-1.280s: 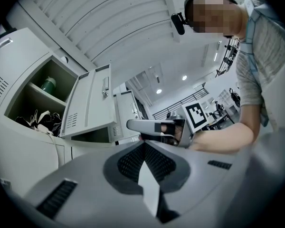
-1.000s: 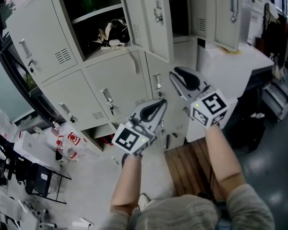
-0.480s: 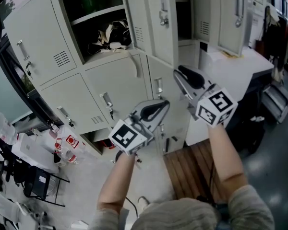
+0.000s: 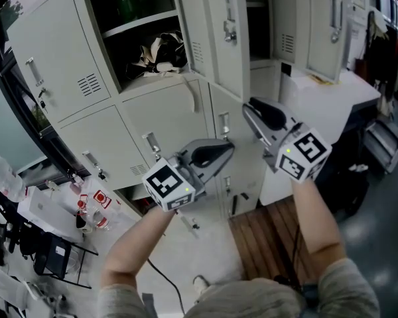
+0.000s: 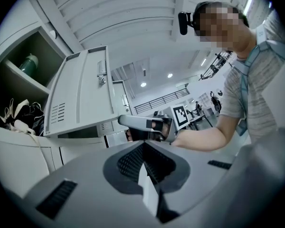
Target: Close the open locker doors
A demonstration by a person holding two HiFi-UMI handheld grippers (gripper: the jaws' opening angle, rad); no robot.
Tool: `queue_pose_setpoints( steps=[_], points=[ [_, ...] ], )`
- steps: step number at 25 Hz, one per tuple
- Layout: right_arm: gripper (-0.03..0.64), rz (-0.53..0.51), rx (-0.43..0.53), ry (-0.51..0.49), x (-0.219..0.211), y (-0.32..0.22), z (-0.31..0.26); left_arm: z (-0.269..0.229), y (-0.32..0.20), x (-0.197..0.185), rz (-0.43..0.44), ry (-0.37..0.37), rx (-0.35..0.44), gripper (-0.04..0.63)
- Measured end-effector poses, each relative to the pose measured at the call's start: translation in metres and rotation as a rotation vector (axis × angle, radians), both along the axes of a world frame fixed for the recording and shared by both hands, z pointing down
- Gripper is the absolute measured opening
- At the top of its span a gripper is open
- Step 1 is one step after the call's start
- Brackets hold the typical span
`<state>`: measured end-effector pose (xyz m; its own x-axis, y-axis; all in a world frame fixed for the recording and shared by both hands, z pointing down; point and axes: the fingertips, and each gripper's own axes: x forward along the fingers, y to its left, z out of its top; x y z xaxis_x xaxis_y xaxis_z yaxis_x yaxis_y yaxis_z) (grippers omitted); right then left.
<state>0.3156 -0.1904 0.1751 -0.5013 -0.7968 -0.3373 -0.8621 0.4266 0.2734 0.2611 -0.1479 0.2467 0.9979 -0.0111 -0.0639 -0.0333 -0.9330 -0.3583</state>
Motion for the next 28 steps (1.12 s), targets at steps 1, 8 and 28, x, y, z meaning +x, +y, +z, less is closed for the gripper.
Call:
queue_pose_setpoints(
  steps=[1, 8, 28],
  points=[
    [0.052, -0.005, 0.002, 0.002, -0.004, 0.000, 0.000, -0.002, 0.000, -0.002, 0.002, -0.002, 0.011, 0.002],
    [0.052, -0.032, 0.017, 0.035, -0.036, 0.003, -0.002, -0.005, 0.004, -0.019, 0.017, 0.010, 0.011, 0.002],
    [0.052, -0.076, 0.047, 0.057, -0.160, -0.019, -0.004, 0.002, -0.019, -0.126, -0.014, 0.047, -0.035, 0.002]
  ],
)
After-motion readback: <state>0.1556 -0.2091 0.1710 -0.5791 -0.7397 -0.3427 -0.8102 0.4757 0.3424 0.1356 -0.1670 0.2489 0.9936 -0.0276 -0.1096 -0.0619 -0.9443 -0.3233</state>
